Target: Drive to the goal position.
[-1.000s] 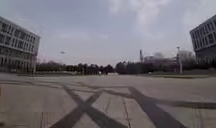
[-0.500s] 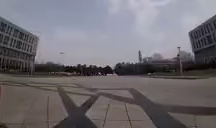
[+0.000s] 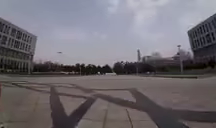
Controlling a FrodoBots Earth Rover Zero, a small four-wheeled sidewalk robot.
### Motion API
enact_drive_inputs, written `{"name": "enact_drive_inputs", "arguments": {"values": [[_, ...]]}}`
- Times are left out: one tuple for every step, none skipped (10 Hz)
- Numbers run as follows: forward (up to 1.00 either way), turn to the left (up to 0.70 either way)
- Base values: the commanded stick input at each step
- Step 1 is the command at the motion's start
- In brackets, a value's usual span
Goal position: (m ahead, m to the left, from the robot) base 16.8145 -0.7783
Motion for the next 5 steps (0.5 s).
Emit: {"name": "enact_drive_inputs", "arguments": {"values": [[0.85, 0.00], [0.85, 0.00], [0.85, 0.00], [0.85, 0.00], [0.85, 0.00]]}}
